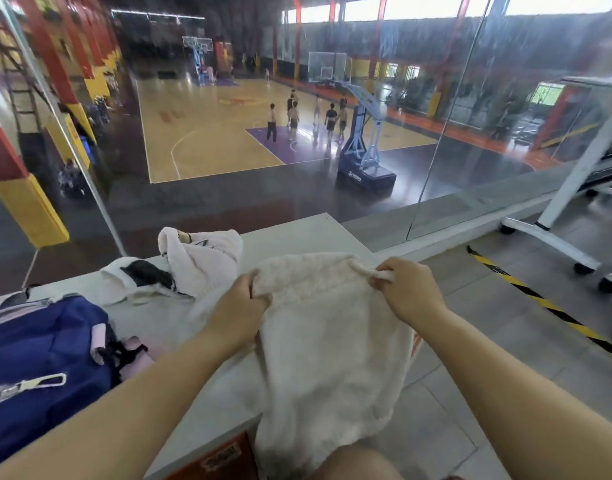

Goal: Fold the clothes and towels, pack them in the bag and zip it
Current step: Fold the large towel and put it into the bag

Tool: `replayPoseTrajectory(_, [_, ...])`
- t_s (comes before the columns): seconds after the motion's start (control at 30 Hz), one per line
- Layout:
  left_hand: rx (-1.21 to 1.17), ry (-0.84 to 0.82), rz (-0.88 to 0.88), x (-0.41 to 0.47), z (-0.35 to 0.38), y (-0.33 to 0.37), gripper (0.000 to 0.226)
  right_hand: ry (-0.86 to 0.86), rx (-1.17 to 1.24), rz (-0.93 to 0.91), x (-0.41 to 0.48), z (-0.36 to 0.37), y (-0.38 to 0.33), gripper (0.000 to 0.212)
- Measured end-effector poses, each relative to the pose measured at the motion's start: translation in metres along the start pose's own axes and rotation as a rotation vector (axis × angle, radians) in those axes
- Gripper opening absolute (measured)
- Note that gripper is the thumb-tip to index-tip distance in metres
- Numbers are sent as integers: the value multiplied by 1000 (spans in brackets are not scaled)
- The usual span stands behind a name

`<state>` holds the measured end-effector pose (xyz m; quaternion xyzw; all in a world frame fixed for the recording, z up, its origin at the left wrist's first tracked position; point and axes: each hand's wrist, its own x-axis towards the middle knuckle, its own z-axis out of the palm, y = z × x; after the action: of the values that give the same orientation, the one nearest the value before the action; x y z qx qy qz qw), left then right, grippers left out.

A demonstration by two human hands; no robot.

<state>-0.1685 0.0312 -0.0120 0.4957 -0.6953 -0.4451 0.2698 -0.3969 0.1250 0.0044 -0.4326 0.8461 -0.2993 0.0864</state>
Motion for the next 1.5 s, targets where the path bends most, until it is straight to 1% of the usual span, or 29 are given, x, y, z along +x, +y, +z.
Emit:
replayPoseTrajectory(0.07, [-53,57,5,2,-14,9,12,42,49,-52,2,-9,-15,10])
replayPoseTrajectory(0.1, [-88,80,-2,2,-23,15,13,67,67,-82,2,-15,-23,7])
replayPoseTrajectory(0.13, [-153,80,-25,2,-33,20,19,92,80,-109,3,-21,-30,9])
replayPoseTrajectory(0.2, [-348,-16,-84,-1,-51,31,31,140,115,-153,3,-33,-42,10])
replayPoseTrajectory(0.23, [-412,-79,-108,-3,-60,36,39,167,132,-168,2,-39,-48,9])
replayPoseTrajectory(0.27, [-424,-138,-124,-5,-68,40,44,193,147,-180,1,-45,-55,9])
replayPoseTrajectory(0.3, [-399,-183,-127,-9,-74,43,44,213,155,-190,-1,-51,-62,10])
replayPoseTrajectory(0.37, [-332,-223,-95,-17,-82,49,30,233,146,-215,-4,-59,-73,12])
replayPoseTrajectory(0.43, [-309,-174,-48,-26,-87,54,12,238,123,-233,-8,-64,-82,12])
replayPoseTrajectory(0.6, [-261,-8,9,-37,-100,55,25,240,106,-246,-15,-66,-99,17])
replayPoseTrajectory(0.83, [-401,-21,69,-55,-114,60,22,247,128,-255,-24,-71,-112,20])
replayPoseTrajectory(0.97, [-404,58,42,-54,-125,61,25,269,132,-238,-29,-78,-112,18])
replayPoseTrajectory(1.07, [-492,58,29,-53,-142,61,11,275,141,-194,-30,-86,-108,17])
replayPoseTrajectory(1.17, [-370,15,54,-56,-158,58,25,251,176,-175,-31,-91,-105,13])
replayPoseTrajectory(1.23, [-200,58,56,-56,-166,57,29,207,199,-159,-30,-96,-106,11])
replayPoseTrajectory(1.33, [5,182,50,-60,-174,63,28,163,280,-122,-30,-106,-106,25])
replayPoseTrajectory(1.4, [97,227,55,-64,-180,68,30,186,334,-150,-32,-113,-104,24])
replayPoseTrajectory(1.5, [235,237,63,-68,-181,73,27,252,344,-248,-37,-120,-102,22])
